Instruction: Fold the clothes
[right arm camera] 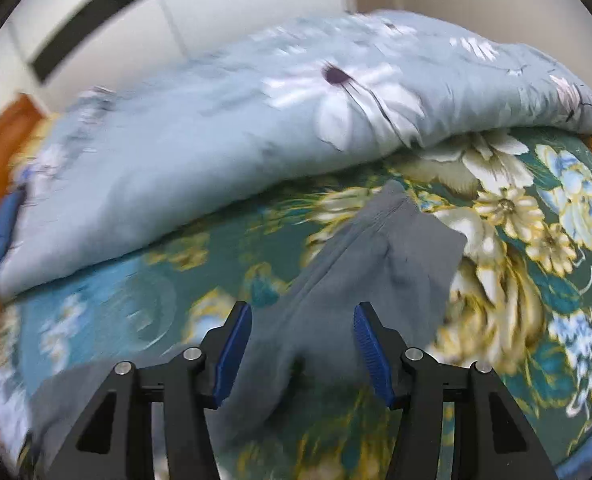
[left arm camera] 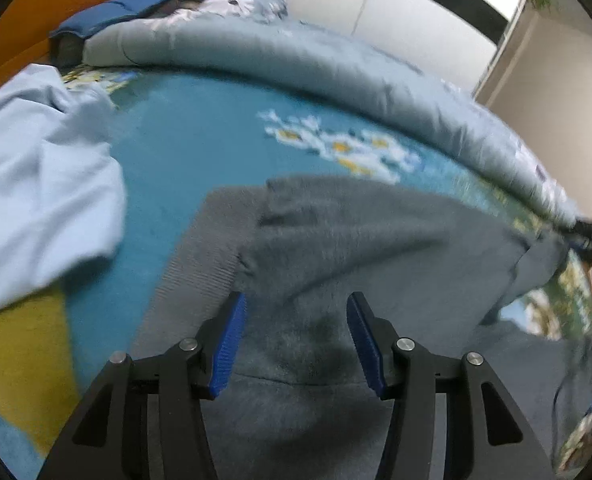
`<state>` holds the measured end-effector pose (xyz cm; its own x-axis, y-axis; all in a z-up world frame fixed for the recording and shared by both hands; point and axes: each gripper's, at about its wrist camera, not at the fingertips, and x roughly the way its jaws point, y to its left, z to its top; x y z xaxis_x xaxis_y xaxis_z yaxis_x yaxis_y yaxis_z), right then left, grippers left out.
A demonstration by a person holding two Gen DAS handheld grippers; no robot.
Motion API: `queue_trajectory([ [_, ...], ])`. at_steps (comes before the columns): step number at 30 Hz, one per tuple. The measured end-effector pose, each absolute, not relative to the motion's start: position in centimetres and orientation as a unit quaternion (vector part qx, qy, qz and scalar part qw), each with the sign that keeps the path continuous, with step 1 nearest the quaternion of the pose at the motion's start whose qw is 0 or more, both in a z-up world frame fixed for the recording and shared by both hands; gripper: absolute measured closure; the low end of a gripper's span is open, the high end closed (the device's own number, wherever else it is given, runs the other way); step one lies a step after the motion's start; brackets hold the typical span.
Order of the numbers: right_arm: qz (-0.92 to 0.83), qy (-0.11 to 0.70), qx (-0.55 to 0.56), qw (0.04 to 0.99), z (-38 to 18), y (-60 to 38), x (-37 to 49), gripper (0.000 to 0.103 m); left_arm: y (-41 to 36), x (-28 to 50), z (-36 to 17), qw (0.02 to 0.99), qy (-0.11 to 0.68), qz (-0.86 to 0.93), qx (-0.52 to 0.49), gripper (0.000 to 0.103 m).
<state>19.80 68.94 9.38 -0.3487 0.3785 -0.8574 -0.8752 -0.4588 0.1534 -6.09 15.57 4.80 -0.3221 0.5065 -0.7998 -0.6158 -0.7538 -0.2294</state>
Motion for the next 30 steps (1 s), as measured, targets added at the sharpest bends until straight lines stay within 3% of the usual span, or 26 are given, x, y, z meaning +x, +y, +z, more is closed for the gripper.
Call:
queue_trajectory([
  [7,0.723,0.334,-0.406,0.448,5.9,72.6,18.7,0.046,15.6,-5.2,4.1,0.34,0.083,0.821,-0.452,0.047],
  [8,0.723,0.336,-0.402,0.45,5.9,72.8,18.9,0.053,15.6,-5.2,4.0,0.34,0.084,0.82,-0.452,0.046],
  [9,0.721,0.337,-0.4,0.454,5.9,72.9,19.1,0.074,15.6,-5.3,4.0,0.341,0.084,0.82,-0.452,0.046],
  [11,0.719,0.335,-0.399,0.46,6.3,73.1,19.6,0.095,15.6,-5.4,3.9,0.342,0.082,0.819,-0.453,0.045],
  [21,0.851,0.288,-0.218,0.38,19.2,70.0,27.7,0.096,14.9,-5.5,3.9,0.346,0.069,0.818,-0.455,0.045],
  [29,0.767,0.411,-0.279,0.407,6.8,70.0,37.7,0.096,15.3,-5.8,3.8,0.349,0.073,0.813,-0.46,0.044],
  [30,0.761,0.421,-0.279,0.407,5.9,70.0,38.3,0.091,15.3,-5.8,3.8,0.349,0.072,0.812,-0.461,0.044],
])
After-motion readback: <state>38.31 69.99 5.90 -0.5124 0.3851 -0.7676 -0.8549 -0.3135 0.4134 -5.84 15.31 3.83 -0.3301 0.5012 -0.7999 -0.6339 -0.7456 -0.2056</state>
